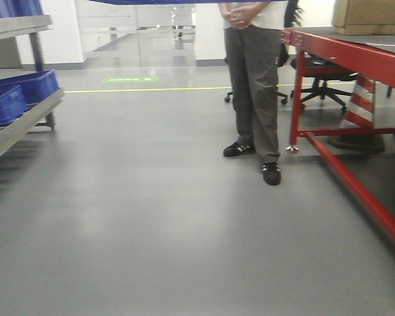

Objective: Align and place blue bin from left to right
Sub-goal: 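Carry the bin with both grippers across the floor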

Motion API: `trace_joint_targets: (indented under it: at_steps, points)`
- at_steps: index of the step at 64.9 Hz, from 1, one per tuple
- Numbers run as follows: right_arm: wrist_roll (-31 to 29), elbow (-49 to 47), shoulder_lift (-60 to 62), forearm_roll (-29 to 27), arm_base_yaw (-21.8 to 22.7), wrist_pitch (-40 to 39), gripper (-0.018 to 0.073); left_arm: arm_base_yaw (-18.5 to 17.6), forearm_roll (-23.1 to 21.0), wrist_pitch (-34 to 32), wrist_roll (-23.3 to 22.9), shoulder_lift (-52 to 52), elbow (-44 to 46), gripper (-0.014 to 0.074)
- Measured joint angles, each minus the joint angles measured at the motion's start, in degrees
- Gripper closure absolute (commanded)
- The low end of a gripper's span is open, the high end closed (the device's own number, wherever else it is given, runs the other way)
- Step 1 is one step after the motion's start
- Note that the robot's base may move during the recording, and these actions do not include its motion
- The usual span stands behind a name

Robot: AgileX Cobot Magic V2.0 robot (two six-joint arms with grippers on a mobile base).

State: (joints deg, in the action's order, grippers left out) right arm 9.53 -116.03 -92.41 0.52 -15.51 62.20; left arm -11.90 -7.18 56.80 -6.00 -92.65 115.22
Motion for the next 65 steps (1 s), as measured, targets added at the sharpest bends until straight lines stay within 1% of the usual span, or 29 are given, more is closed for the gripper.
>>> trace_joint_targets:
  at_steps: [65]
  points:
    - [0.0,0.0,0.0,0.0,0.0,0.0,0.0629,0.0,-0.1,0.0,0.0,0.0,0.0,0.0708]
